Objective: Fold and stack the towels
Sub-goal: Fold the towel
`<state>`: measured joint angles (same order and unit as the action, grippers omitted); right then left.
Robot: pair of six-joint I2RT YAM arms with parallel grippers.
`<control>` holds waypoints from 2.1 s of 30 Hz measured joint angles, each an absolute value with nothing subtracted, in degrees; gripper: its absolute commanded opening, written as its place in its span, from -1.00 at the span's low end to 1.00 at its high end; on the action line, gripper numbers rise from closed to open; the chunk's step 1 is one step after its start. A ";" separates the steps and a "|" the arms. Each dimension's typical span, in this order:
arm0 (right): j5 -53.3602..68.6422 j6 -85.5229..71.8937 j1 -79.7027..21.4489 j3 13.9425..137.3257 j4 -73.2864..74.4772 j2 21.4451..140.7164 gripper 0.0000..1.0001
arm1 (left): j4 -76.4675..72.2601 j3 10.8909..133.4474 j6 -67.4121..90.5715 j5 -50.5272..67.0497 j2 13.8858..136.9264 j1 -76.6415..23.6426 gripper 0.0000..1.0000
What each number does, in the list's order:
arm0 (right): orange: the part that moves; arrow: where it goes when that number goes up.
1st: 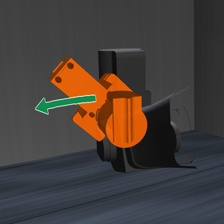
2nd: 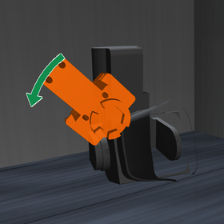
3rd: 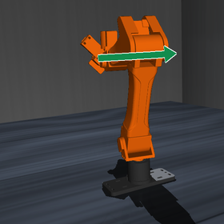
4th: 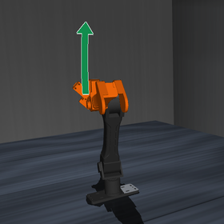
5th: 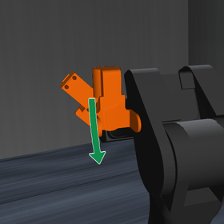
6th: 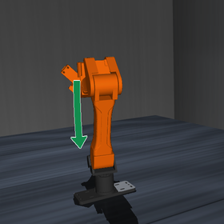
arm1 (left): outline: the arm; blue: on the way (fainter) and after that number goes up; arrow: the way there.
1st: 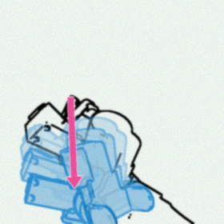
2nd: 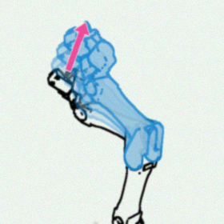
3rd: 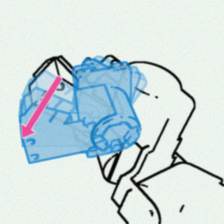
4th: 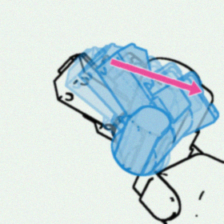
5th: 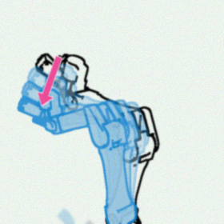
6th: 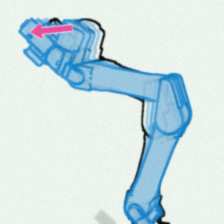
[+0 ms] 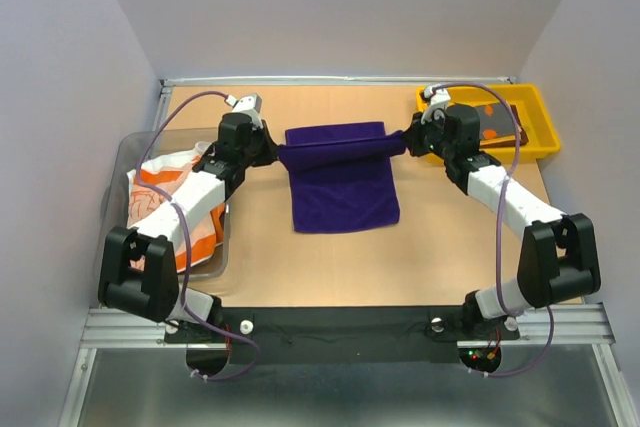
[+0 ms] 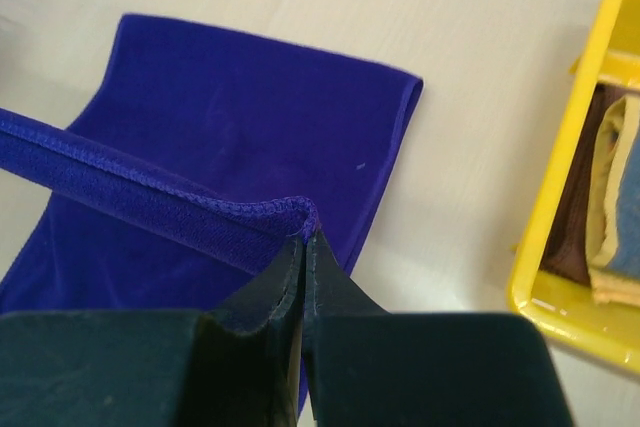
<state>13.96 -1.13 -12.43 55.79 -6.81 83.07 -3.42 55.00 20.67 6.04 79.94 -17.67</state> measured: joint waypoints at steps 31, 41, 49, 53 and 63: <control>14.00 -15.44 -12.08 43.13 -3.51 92.58 -0.99 | -4.62 40.86 29.21 0.36 86.41 -25.61 -1.00; 12.38 -14.98 -12.05 46.54 1.93 82.78 -0.99 | 0.10 45.84 27.99 -4.12 76.88 -29.39 -1.00; 12.60 -15.40 -12.01 45.84 4.58 77.82 -0.95 | 1.54 44.56 28.49 -6.33 73.21 -30.55 -1.00; 13.76 -16.29 -12.03 43.75 4.67 78.50 -0.95 | 0.84 41.25 29.17 -6.02 73.93 -30.81 -1.00; 14.02 -16.95 -12.03 42.00 5.48 87.05 -0.79 | -4.29 37.01 30.59 -4.40 83.37 -31.92 -0.74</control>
